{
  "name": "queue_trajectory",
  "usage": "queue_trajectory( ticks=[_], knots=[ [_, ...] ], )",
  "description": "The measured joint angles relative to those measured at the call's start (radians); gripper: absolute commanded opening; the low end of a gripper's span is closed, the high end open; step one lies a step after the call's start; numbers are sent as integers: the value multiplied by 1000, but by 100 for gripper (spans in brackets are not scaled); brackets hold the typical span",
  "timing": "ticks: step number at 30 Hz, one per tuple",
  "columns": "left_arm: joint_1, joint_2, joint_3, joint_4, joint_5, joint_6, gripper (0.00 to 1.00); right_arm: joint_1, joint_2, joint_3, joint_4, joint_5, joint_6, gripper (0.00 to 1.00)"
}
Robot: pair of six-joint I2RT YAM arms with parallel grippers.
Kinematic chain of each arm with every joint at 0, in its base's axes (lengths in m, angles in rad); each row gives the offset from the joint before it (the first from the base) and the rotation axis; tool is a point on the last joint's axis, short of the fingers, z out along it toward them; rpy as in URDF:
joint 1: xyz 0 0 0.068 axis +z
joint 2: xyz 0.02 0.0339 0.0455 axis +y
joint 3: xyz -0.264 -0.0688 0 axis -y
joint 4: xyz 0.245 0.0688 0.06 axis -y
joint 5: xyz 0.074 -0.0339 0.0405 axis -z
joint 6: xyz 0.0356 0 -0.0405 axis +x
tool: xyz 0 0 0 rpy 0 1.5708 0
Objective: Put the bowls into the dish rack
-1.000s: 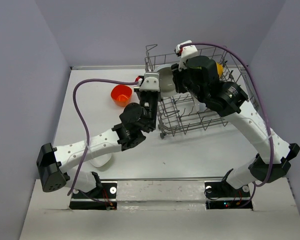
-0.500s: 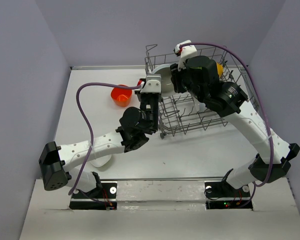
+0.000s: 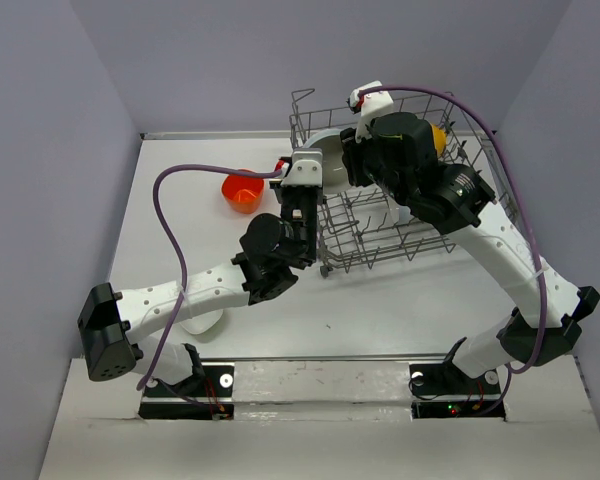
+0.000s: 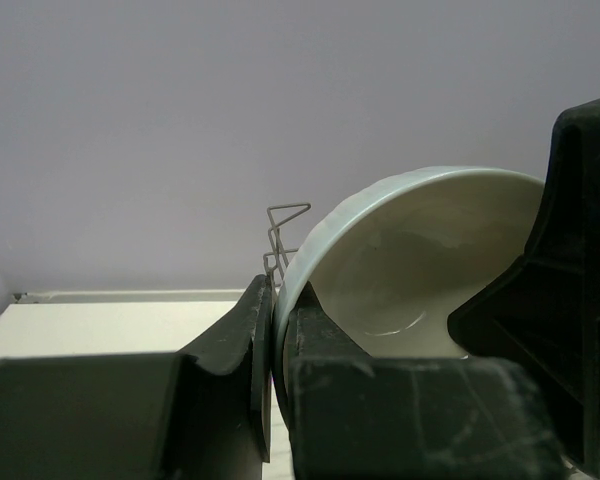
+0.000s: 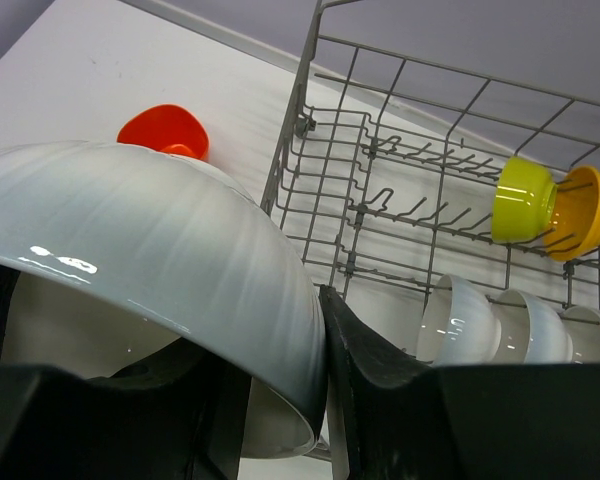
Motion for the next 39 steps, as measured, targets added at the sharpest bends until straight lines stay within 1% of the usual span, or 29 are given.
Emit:
queue_trajectory(
  ticks=[26, 29, 37, 39],
  knots=[
    [0, 4, 7, -12, -3, -14, 0, 0, -1, -2, 2, 0, 0, 36],
    [0, 8, 34, -68, -13, -49, 0, -2, -3, -2, 2, 5, -1, 36],
    [0, 33, 201, -380, -18, -232, 0, -9, -33, -2, 6, 31, -3, 36],
    [2, 46, 258, -486, -18, -294, 0, -10, -36, -2, 10, 40, -3, 36]
  ],
)
